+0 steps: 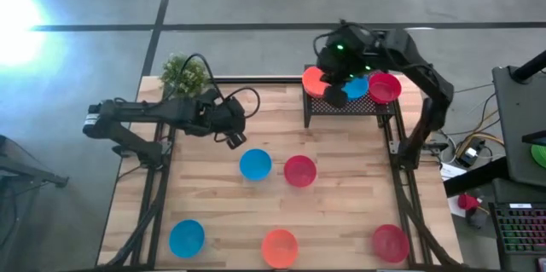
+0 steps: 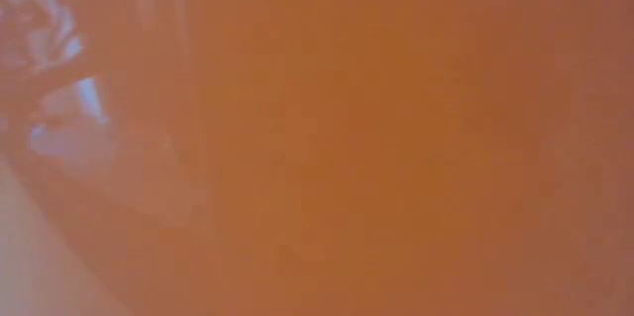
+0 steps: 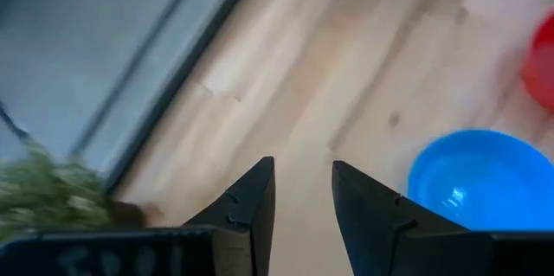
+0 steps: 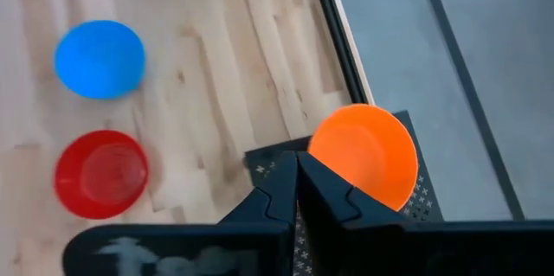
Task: Pick & Place Mini bowls
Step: Stack the right blue bowl on top of the blue bowl on the shelf
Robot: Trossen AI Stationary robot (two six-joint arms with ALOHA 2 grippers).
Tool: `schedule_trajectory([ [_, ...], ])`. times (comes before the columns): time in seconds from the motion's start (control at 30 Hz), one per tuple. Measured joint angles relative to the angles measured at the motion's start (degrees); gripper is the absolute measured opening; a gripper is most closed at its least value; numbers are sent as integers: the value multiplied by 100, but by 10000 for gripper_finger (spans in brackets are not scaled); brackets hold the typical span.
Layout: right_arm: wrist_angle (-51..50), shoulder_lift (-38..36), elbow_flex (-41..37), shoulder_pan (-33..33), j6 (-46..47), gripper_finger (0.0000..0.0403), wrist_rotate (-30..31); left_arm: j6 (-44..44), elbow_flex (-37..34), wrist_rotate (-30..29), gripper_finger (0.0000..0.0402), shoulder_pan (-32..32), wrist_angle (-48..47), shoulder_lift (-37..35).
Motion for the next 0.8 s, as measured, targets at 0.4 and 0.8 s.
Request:
schedule_trajectory([
  [0.4, 4, -975, 0, 833, 104, 8, 5, -1078, -661, 1506, 115, 19, 76, 4],
  [0.8, 6, -1471, 0, 920, -24, 8, 13, -1349, -1403, 2299, 115, 44, 942, 60],
])
